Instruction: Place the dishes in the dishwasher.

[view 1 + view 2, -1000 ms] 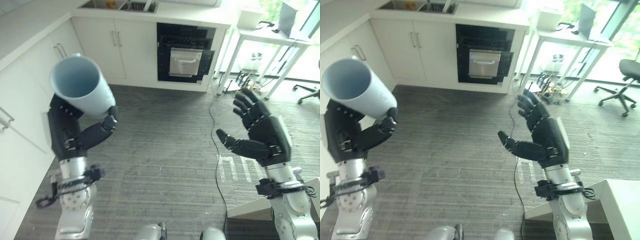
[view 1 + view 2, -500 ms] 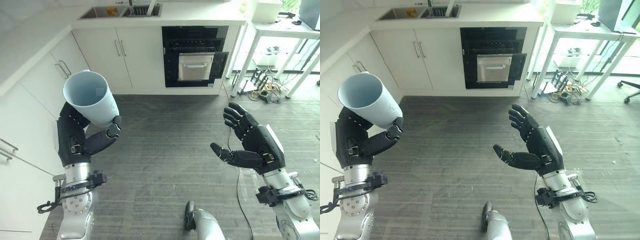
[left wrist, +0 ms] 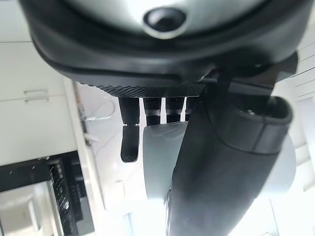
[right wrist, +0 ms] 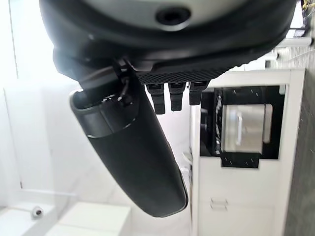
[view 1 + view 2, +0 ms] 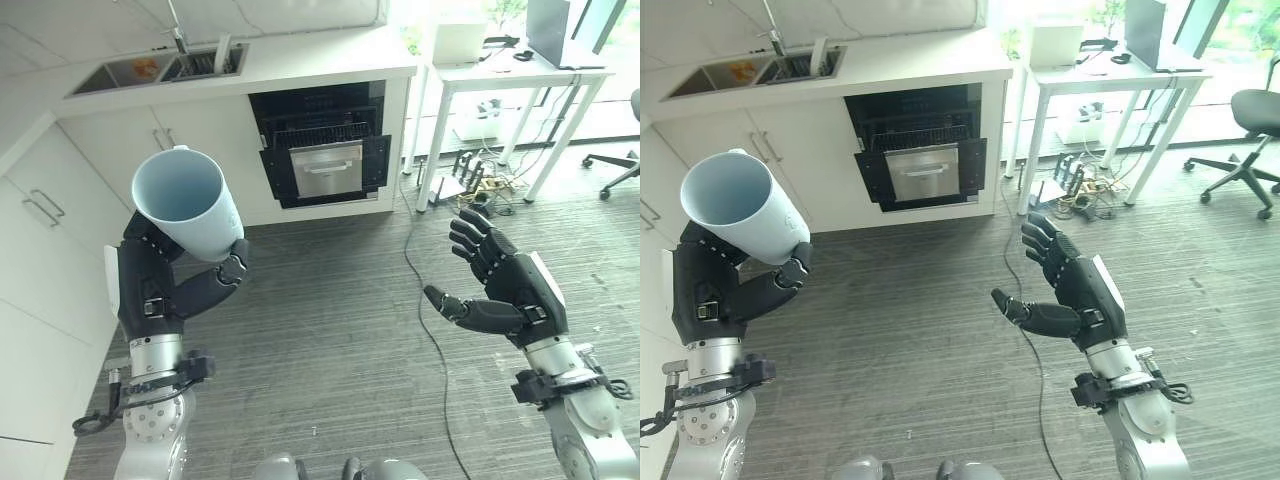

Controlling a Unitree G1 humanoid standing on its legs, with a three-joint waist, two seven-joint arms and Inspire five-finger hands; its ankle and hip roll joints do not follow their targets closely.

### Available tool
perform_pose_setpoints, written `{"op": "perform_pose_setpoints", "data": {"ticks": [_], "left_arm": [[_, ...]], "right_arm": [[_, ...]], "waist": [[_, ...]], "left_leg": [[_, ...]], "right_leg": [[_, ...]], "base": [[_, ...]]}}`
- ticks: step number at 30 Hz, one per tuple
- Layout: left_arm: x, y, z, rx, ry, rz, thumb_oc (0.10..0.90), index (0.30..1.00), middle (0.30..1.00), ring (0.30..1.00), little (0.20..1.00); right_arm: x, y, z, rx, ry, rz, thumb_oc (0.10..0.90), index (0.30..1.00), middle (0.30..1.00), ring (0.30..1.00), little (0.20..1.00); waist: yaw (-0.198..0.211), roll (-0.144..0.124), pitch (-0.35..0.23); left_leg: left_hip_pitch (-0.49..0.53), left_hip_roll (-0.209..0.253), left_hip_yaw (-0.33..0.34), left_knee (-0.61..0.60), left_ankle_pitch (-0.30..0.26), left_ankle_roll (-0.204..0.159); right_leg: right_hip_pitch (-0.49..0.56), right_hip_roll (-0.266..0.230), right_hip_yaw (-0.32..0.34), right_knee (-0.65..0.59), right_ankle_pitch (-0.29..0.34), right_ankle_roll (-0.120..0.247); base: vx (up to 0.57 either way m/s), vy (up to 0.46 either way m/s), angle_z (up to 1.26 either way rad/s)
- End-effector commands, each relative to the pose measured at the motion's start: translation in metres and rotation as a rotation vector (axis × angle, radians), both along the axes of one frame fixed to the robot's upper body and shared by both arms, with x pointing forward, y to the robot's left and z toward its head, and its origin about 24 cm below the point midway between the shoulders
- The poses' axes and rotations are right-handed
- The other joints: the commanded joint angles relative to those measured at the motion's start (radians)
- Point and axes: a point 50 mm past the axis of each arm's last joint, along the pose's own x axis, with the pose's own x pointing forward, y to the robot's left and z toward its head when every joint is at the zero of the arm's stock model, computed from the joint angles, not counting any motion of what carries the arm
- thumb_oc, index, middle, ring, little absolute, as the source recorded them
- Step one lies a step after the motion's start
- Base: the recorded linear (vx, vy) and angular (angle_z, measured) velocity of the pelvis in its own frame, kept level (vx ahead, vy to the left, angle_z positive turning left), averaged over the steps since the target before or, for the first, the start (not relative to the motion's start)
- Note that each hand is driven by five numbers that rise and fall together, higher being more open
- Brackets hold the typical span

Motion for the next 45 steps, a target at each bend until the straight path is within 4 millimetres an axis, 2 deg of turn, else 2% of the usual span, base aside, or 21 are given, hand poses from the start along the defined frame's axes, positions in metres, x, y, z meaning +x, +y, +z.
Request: {"op": "perform_pose_setpoints", "data": {"ticks": [1, 5, 9, 11, 15, 18, 19, 20, 21, 23, 26, 28, 30, 32, 38, 40, 41, 42, 43, 44, 45], "left_arm": [[-0.01, 0.0, 0.048, 0.113, -0.268, -0.037, 0.4, 0.3, 0.3, 0.3, 0.3], [-0.013, 0.002, 0.045, 0.106, -0.268, -0.022, 0.4, 0.3, 0.3, 0.3, 0.3], [-0.014, 0.006, 0.047, 0.098, -0.266, 0.001, 0.4, 0.3, 0.3, 0.3, 0.3], [-0.007, 0.002, 0.051, 0.117, -0.28, -0.033, 0.4, 0.3, 0.3, 0.3, 0.3], [0.001, -0.001, 0.055, 0.11, -0.282, -0.072, 0.4, 0.3, 0.3, 0.3, 0.3], [0.001, 0.0, 0.057, 0.118, -0.288, -0.082, 0.4, 0.3, 0.3, 0.3, 0.3], [0.002, -0.004, 0.058, 0.136, -0.286, -0.098, 0.4, 0.3, 0.3, 0.3, 0.3], [0.002, -0.005, 0.059, 0.142, -0.285, -0.102, 0.4, 0.3, 0.3, 0.3, 0.3], [0.002, -0.005, 0.059, 0.151, -0.284, -0.101, 0.4, 0.3, 0.3, 0.3, 0.3], [0.003, -0.006, 0.058, 0.167, -0.284, -0.089, 0.4, 0.3, 0.3, 0.3, 0.3], [0.004, -0.004, 0.063, 0.18, -0.296, -0.083, 0.4, 0.3, 0.3, 0.3, 0.3], [0.006, -0.001, 0.066, 0.179, -0.298, -0.074, 0.4, 0.3, 0.3, 0.3, 0.3], [0.007, -0.001, 0.066, 0.173, -0.292, -0.07, 0.4, 0.3, 0.3, 0.3, 0.3], [0.007, -0.005, 0.063, 0.179, -0.283, -0.075, 0.4, 0.3, 0.3, 0.3, 0.3], [0.008, -0.007, 0.062, 0.167, -0.277, -0.075, 0.4, 0.3, 0.3, 0.3, 0.3], [0.01, -0.008, 0.061, 0.145, -0.271, -0.084, 0.4, 0.3, 0.3, 0.3, 0.3], [0.01, -0.008, 0.06, 0.126, -0.27, -0.087, 0.4, 0.3, 0.3, 0.3, 0.3], [0.01, -0.007, 0.059, 0.099, -0.262, -0.105, 0.4, 0.3, 0.3, 0.3, 0.3], [0.008, -0.007, 0.056, 0.091, -0.256, -0.106, 0.4, 0.3, 0.3, 0.3, 0.3], [0.007, -0.007, 0.056, 0.09, -0.255, -0.106, 0.4, 0.3, 0.3, 0.3, 0.3], [0.004, -0.007, 0.054, 0.083, -0.257, -0.101, 0.4, 0.3, 0.3, 0.3, 0.3]], "right_arm": [[-0.006, 0.005, 0.027, 0.037, -0.18, 0.037, 0.8, 0.9, 0.9, 0.9, 0.9], [-0.007, 0.002, 0.03, 0.035, -0.182, 0.054, 0.8, 0.9, 0.9, 0.9, 0.9], [-0.013, 0.002, 0.027, 0.052, -0.157, 0.075, 0.8, 0.9, 0.9, 0.9, 0.9], [-0.013, 0.003, 0.028, 0.06, -0.161, 0.048, 0.8, 0.9, 0.9, 0.9, 0.9], [-0.006, 0.005, 0.03, 0.079, -0.177, 0.011, 0.8, 0.9, 0.9, 0.9, 0.9], [-0.006, 0.005, 0.028, 0.079, -0.174, -0.001, 0.8, 0.9, 0.9, 0.9, 0.9], [-0.007, 0.006, 0.025, 0.103, -0.169, -0.017, 0.8, 0.9, 0.9, 0.9, 0.9], [-0.007, 0.006, 0.024, 0.118, -0.172, -0.013, 0.8, 0.9, 0.9, 0.9, 0.9], [-0.007, 0.007, 0.023, 0.128, -0.174, -0.008, 0.8, 0.9, 0.9, 0.9, 0.9], [-0.007, 0.009, 0.022, 0.139, -0.174, 0.003, 0.8, 0.9, 0.9, 0.9, 0.9], [-0.005, 0.011, 0.023, 0.142, -0.177, 0.022, 0.8, 0.9, 0.9, 0.9, 0.9], [-0.007, 0.004, 0.022, 0.142, -0.165, 0.017, 0.8, 0.9, 0.9, 0.9, 0.9], [-0.006, 0.004, 0.022, 0.159, -0.157, 0.014, 0.8, 0.9, 0.9, 0.9, 0.9], [-0.004, 0.012, 0.021, 0.167, -0.153, 0.026, 0.8, 0.9, 0.9, 0.9, 0.9], [0.001, 0.018, 0.022, 0.154, -0.154, 0.031, 0.8, 0.9, 0.9, 0.9, 0.9], [0.005, 0.02, 0.026, 0.147, -0.166, 0.029, 0.8, 0.9, 0.9, 0.9, 0.9], [0.006, 0.019, 0.029, 0.115, -0.174, 0.034, 0.8, 0.9, 0.9, 0.9, 0.9], [0.006, 0.017, 0.029, 0.099, -0.17, 0.033, 0.8, 0.9, 0.9, 0.9, 0.9], [0.003, 0.012, 0.029, 0.087, -0.165, 0.037, 0.8, 0.9, 0.9, 0.9, 0.9], [0.002, 0.011, 0.029, 0.085, -0.161, 0.039, 0.8, 0.9, 0.9, 0.9, 0.9], [-0.001, 0.008, 0.028, 0.074, -0.155, 0.042, 0.8, 0.9, 0.9, 0.9, 0.9]], "waist": [[0.043, -0.029, -0.052], [0.057, -0.016, -0.06], [0.05, -0.022, -0.077], [0.055, -0.039, -0.1], [0.075, -0.049, -0.114], [0.084, -0.062, -0.119], [0.083, -0.076, -0.118], [0.078, -0.071, -0.113], [0.073, -0.065, -0.107], [0.067, -0.059, -0.1], [0.063, -0.056, -0.09], [0.047, -0.085, -0.068], [0.03, -0.096, -0.061], [0.012, -0.093, -0.056], [0.01, -0.091, -0.087], [0.012, -0.084, -0.104], [0.006, -0.073, -0.119], [0.005, -0.067, -0.121], [0.007, -0.062, -0.122], [0.009, -0.063, -0.122], [0.016, -0.074, -0.121]], "left_leg": [[0.024, -0.016, -0.021, 0.052, -0.008, -0.096], [-0.028, 0.024, 0.0, 0.052, 0.007, -0.111], [0.019, 0.004, 0.024, 0.052, -0.022, -0.084], [0.047, -0.019, 0.029, 0.052, -0.059, -0.058], [0.052, -0.061, -0.011, 0.052, -0.072, -0.031], [0.058, -0.095, -0.034, 0.052, -0.087, -0.007], [0.077, -0.124, -0.043, 0.052, -0.109, 0.022], [0.091, -0.13, -0.061, 0.052, -0.119, 0.031], [0.103, -0.132, -0.073, 0.052, -0.124, 0.035], [0.118, -0.127, -0.073, 0.052, -0.13, 0.035], [0.141, -0.112, -0.067, 0.052, -0.134, 0.021], [0.178, -0.124, -0.042, 0.052, -0.164, 0.011], [0.206, -0.136, -0.033, 0.052, -0.184, 0.012], [0.247, -0.154, -0.046, 0.052, -0.213, 0.025], [0.287, -0.152, -0.034, 0.052, -0.257, 0.032], [0.313, -0.145, -0.035, 0.052, -0.267, 0.024], [0.35, -0.134, -0.033, 0.052, -0.277, 0.006], [0.369, -0.135, -0.036, 0.052, -0.266, -0.006], [0.391, -0.129, -0.044, 0.052, -0.159, -0.035], [0.394, -0.128, -0.045, 0.052, -0.123, -0.044], [0.395, -0.123, -0.037, 0.052, -0.011, -0.068]], "right_leg": [[0.113, -0.018, -0.021, -0.254, 0.04, 0.069], [0.154, -0.025, -0.047, -0.254, -0.01, 0.063], [0.2, -0.057, -0.044, -0.254, -0.03, 0.089], [0.221, -0.098, -0.063, -0.254, -0.031, 0.113], [0.228, -0.131, -0.091, -0.254, -0.004, 0.13], [0.243, -0.153, -0.111, -0.254, 0.054, 0.15], [0.285, -0.157, -0.143, -0.254, 0.201, 0.181], [0.272, -0.145, -0.15, -0.215, 0.28, 0.187], [0.237, -0.144, -0.151, -0.157, 0.299, 0.188], [0.173, -0.149, -0.157, -0.101, 0.293, 0.179], [0.126, -0.132, -0.203, -0.213, 0.253, 0.153], [0.017, -0.197, -0.201, -0.254, 0.201, 0.159], [-0.072, -0.232, -0.16, -0.254, 0.236, 0.175], [-0.159, -0.245, -0.118, -0.254, 0.277, 0.177], [-0.118, -0.232, -0.13, -0.254, 0.248, 0.18], [-0.093, -0.219, -0.142, -0.254, 0.225, 0.166], [-0.07, -0.199, -0.145, -0.254, 0.201, 0.144], [-0.057, -0.185, -0.145, -0.254, 0.188, 0.132], [-0.036, -0.157, -0.135, -0.254, 0.161, 0.107], [-0.03, -0.154, -0.132, -0.254, 0.154, 0.099], [-0.005, -0.149, -0.12, -0.254, 0.13, 0.082]], "base": [[0.22, 0.09, -0.33], [0.28, 0.197, -0.16], [0.26, 0.235, -0.38], [0.28, 0.245, -0.32], [0.16, 0.194, 0.13], [0.16, 0.208, 0.21], [0.26, 0.313, 0.29], [0.22, 0.296, 0.31], [0.1, 0.163, 0.19], [0.07, 0.085, 0.2], [0.13, -0.053, -0.07], [0.2, -0.191, -0.01], [0.25, -0.147, -0.29], [0.38, -0.245, -0.09], [0.22, -0.254, 0.22], [0.34, -0.376, 0.06], [0.35, -0.37, 0.19], [0.46, -0.458, 0.07], [0.29, -0.28, 0.0], [0.29, -0.283, -0.06], [0.17, -0.208, -0.1]]}}
